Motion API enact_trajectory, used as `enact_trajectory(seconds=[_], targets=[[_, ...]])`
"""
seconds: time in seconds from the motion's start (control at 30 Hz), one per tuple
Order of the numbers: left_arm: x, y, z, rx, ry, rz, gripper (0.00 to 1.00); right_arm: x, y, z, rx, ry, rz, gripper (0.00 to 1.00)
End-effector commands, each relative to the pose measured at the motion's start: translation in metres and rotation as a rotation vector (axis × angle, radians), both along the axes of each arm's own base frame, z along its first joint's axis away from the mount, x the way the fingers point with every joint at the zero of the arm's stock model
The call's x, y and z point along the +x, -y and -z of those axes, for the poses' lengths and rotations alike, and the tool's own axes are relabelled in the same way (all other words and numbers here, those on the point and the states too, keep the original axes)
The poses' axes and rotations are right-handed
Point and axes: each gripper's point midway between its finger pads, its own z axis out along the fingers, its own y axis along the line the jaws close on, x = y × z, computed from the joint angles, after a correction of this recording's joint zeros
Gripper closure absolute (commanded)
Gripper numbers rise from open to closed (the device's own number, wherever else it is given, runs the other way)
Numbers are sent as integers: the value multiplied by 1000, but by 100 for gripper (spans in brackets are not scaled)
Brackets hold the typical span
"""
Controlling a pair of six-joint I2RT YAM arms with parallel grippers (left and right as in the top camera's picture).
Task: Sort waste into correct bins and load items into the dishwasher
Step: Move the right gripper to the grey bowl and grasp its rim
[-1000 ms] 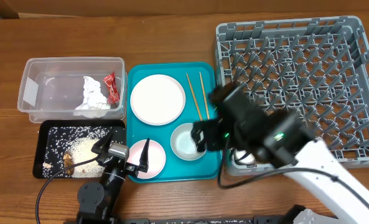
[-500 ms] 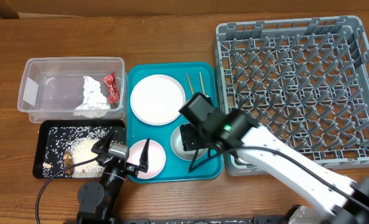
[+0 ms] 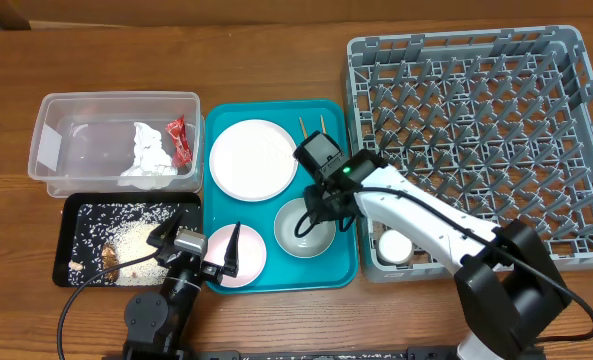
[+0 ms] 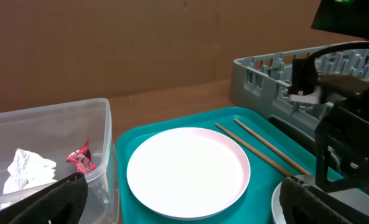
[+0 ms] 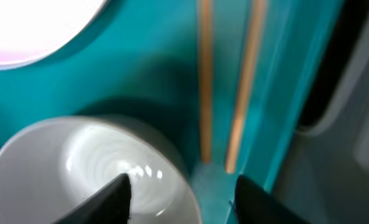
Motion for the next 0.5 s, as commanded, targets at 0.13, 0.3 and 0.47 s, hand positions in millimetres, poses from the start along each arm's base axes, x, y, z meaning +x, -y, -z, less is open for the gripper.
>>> enact_trajectory(seconds=[0.13, 0.3, 0.47], targets=[[0, 0, 1, 8, 4, 2, 0, -13, -11, 11, 43, -69, -88, 59], [0, 0, 1, 8, 4, 2, 0, -14, -10, 17, 31, -83, -88, 62], [0, 0, 1, 8, 4, 2, 0, -14, -10, 17, 28, -81, -87, 90]])
